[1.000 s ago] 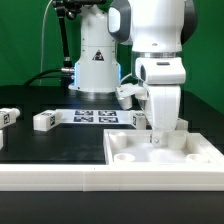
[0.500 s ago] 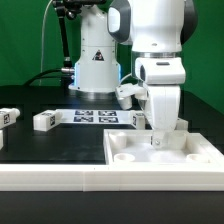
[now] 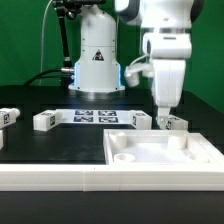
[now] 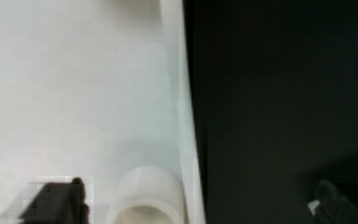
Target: Assemble one leg
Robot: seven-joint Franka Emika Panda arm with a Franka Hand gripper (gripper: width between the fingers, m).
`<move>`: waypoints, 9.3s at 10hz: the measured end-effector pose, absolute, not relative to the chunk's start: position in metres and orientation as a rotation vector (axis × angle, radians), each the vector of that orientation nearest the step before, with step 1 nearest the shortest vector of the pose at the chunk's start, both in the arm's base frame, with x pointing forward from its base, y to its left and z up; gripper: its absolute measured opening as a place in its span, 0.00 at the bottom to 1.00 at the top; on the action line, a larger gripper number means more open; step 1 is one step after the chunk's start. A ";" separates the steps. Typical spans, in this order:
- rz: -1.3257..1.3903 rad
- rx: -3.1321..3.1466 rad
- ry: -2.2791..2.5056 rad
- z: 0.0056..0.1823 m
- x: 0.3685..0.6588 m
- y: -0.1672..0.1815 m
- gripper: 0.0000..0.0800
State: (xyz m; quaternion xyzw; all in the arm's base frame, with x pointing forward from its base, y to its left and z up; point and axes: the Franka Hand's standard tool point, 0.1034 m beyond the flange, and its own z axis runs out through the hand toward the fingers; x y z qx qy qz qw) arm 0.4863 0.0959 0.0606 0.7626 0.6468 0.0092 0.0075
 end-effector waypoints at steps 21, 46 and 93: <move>-0.052 3.142 0.554 0.038 0.454 0.149 0.81; -1.370 2.673 0.408 0.027 0.422 0.148 0.36; 0.770 3.117 0.339 0.091 0.616 0.118 0.36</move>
Offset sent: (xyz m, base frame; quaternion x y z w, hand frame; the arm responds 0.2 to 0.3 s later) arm 0.0000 0.0000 0.0000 0.0000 0.0000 0.1296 0.9916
